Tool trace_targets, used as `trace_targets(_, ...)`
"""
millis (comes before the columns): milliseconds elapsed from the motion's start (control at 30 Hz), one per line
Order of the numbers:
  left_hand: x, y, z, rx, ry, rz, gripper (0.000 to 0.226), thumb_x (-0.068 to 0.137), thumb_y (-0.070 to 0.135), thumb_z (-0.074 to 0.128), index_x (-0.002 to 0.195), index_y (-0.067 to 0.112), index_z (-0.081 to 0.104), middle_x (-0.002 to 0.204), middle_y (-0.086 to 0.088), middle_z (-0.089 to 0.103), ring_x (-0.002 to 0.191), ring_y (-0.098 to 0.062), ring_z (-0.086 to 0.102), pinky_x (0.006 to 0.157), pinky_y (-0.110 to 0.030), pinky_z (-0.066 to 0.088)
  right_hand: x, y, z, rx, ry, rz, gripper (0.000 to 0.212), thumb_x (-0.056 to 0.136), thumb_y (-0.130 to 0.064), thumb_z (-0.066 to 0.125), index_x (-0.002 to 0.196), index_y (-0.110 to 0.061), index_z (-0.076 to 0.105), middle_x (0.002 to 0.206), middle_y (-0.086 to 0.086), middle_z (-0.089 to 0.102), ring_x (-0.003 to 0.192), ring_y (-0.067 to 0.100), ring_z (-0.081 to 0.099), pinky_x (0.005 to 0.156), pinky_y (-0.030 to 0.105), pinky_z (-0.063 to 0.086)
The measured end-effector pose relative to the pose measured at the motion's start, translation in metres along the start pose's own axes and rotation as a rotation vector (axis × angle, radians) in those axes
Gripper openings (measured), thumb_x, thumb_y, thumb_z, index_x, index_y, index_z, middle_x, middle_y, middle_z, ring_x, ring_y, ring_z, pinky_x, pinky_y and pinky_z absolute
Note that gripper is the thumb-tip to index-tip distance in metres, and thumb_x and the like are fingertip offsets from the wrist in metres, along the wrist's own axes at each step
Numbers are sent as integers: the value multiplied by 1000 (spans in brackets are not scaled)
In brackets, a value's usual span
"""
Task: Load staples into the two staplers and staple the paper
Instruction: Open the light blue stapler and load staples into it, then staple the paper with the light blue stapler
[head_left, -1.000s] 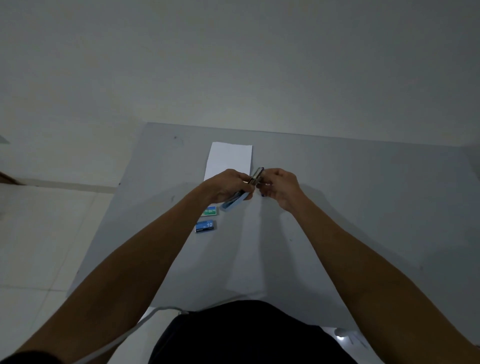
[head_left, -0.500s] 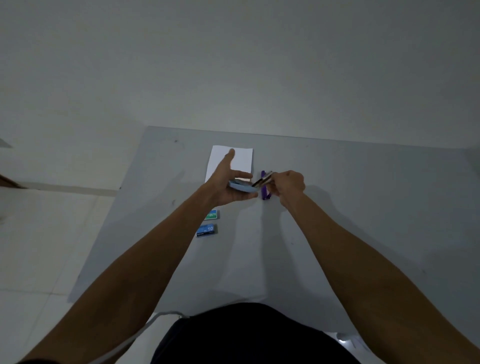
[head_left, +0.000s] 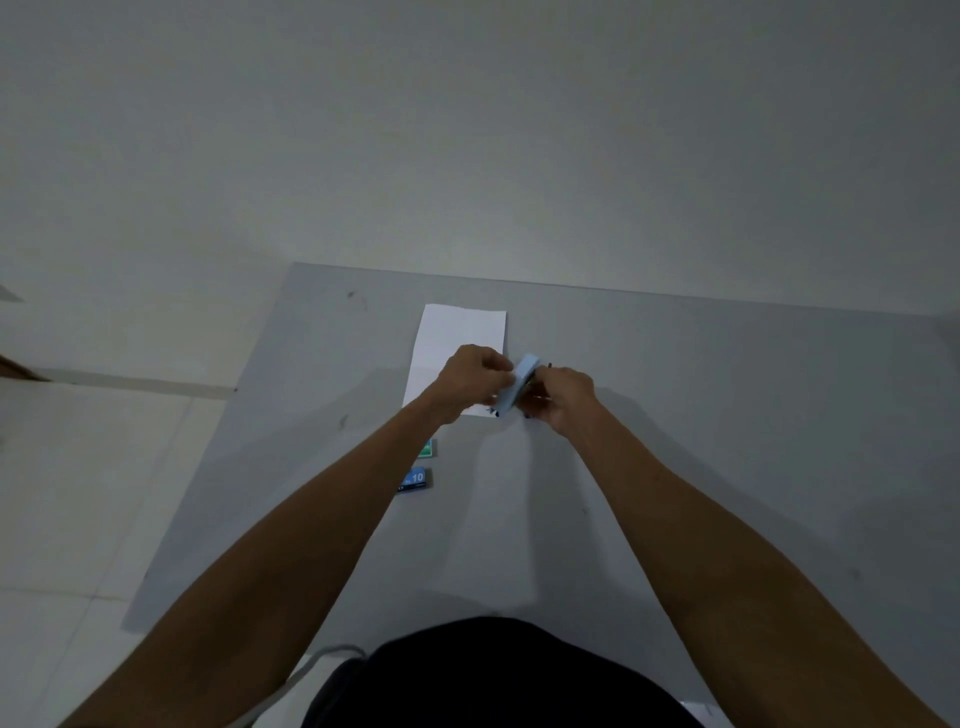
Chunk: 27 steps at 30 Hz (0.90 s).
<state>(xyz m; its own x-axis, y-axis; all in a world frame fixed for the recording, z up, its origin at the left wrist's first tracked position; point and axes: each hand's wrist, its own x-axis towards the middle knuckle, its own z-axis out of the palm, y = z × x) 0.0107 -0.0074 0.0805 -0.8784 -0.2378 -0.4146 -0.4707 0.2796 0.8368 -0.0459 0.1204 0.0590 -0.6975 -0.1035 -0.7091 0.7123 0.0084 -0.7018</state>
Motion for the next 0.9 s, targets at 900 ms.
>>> trace_targets(900, 92, -64, -47, -151, 434, -393, 47, 92, 28, 52, 130, 3, 38, 100, -24, 66, 62, -29, 64, 45, -30, 53, 86, -2, 54, 7, -48, 144, 24, 89, -30, 56, 94, -6, 54, 72, 13, 54, 56, 21, 50, 56, 31, 47)
